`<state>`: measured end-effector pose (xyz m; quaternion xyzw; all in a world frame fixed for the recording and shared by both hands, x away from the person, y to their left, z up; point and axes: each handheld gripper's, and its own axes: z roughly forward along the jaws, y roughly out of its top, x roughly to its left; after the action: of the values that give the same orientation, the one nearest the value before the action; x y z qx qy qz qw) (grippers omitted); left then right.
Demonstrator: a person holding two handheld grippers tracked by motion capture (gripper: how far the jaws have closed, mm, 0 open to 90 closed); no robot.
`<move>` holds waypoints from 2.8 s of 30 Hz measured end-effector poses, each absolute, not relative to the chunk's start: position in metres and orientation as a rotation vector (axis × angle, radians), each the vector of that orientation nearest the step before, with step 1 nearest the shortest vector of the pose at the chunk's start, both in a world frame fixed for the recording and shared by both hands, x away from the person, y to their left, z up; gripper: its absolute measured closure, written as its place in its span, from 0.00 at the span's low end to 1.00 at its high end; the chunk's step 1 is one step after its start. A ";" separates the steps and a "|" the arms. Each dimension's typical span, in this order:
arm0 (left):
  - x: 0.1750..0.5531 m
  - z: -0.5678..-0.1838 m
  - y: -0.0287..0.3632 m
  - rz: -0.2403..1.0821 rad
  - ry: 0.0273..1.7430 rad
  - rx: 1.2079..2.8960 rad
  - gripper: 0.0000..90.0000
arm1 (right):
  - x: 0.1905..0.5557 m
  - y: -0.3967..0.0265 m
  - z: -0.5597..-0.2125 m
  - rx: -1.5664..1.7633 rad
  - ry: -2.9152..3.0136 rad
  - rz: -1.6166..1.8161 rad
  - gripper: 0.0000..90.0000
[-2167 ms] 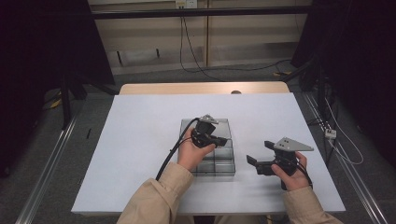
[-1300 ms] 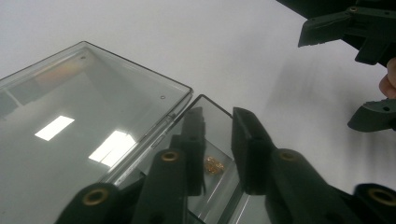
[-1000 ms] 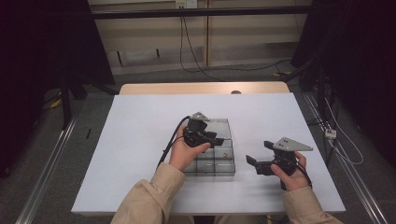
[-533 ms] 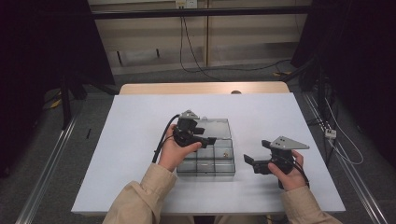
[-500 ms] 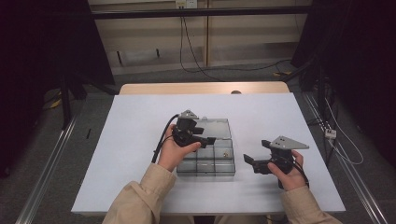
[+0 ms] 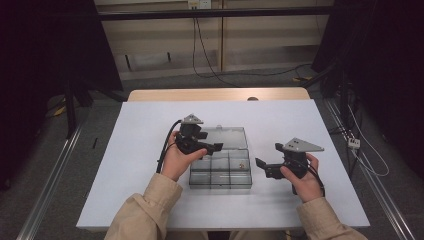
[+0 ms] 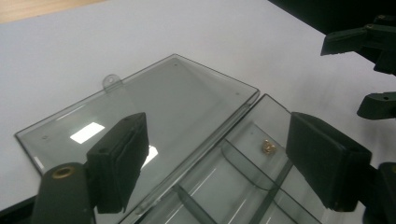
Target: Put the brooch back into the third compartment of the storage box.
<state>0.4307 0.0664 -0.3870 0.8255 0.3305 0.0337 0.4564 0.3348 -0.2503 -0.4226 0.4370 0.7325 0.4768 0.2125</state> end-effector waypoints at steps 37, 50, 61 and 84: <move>0.465 -0.407 0.112 0.152 1.012 1.970 0.10 | 0.407 -0.219 -0.423 1.324 2.050 1.246 0.08; 0.477 -0.424 0.105 0.148 1.070 2.016 0.10 | 0.436 -0.209 -0.436 1.431 2.044 1.187 0.14; 0.483 -0.440 0.092 0.076 1.108 2.026 0.11 | 0.444 -0.199 -0.453 1.511 2.106 1.181 0.17; 0.489 -0.451 0.088 -0.058 1.200 1.979 0.15 | 0.448 -0.197 -0.455 1.714 2.152 1.291 0.29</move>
<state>0.4885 0.0876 -0.4506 0.7828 0.4748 -0.0231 0.4015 0.4483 -0.1967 -0.4546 0.5633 0.7071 0.4243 0.0513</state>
